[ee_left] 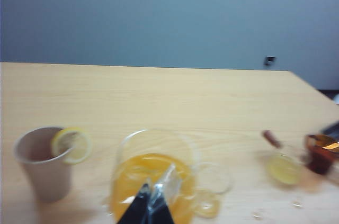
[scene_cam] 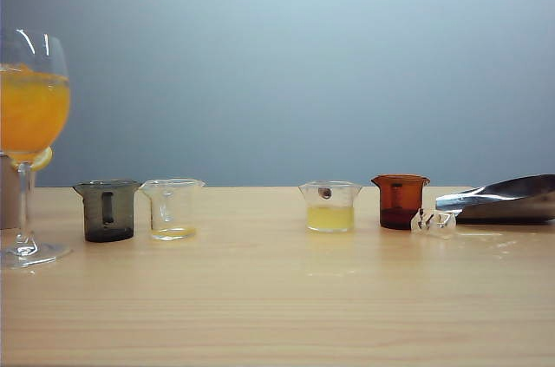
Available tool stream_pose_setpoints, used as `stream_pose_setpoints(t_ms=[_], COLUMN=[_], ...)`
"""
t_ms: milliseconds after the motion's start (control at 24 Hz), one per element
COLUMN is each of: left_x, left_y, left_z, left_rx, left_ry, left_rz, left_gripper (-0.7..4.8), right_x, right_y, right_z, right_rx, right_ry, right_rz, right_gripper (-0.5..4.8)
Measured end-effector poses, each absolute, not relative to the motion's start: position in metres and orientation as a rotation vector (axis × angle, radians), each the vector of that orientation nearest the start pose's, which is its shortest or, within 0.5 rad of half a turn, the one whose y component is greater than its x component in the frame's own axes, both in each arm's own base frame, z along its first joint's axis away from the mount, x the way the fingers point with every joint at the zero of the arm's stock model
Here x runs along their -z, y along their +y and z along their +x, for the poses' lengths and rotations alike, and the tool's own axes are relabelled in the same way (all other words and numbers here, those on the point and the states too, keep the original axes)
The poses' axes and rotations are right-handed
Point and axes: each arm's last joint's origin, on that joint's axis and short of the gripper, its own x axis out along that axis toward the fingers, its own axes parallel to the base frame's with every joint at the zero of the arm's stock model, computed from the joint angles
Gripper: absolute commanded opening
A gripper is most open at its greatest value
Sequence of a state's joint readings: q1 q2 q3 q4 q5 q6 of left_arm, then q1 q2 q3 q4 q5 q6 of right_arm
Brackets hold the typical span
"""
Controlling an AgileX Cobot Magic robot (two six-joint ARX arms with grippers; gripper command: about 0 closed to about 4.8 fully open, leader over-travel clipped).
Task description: Pick up the second measuring cup from the left, pour the orange juice inside into the goblet, and finally put the measuring cup back in its original place.
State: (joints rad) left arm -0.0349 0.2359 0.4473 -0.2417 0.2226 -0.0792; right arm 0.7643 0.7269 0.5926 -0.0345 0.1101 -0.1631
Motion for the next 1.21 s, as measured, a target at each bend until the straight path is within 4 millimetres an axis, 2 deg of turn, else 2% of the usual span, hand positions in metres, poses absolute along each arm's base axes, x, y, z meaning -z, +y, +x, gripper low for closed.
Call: stream_pose_setpoints(t_ms=[208, 500, 666, 874, 1207], left_x=[-0.239, -0.234, -0.228, -0.196, -0.171], left_y=[-0.009, -0.009, -0.006, -0.007, -0.003], left_z=[0.100, 0.101, 0.086, 0.090, 0.097], left_rx=[0.223, 0.213, 0.147, 0.160, 0.034], left_ry=[0.020, -0.021, -0.126, -0.074, -0.062], left_rz=[-0.083, -0.016, -0.013, -0.035, -0.039], left_gripper=[-0.06, -0.06, -0.06, -0.06, -0.06], right_x=[-0.286, -0.286, -0.286, -0.286, -0.285], right_y=[0.115, 0.115, 0.115, 0.115, 0.115], right_z=[0.124, 0.124, 0.124, 0.124, 0.124], right_rx=[-0.669, -0.669, -0.669, -0.670, -0.669], right_ry=[0.153, 0.152, 0.152, 0.152, 0.154], right_rz=[-0.203, -0.202, -0.201, -0.201, -0.202], right_gripper=[-0.01, -0.01, -0.01, -0.01, -0.01])
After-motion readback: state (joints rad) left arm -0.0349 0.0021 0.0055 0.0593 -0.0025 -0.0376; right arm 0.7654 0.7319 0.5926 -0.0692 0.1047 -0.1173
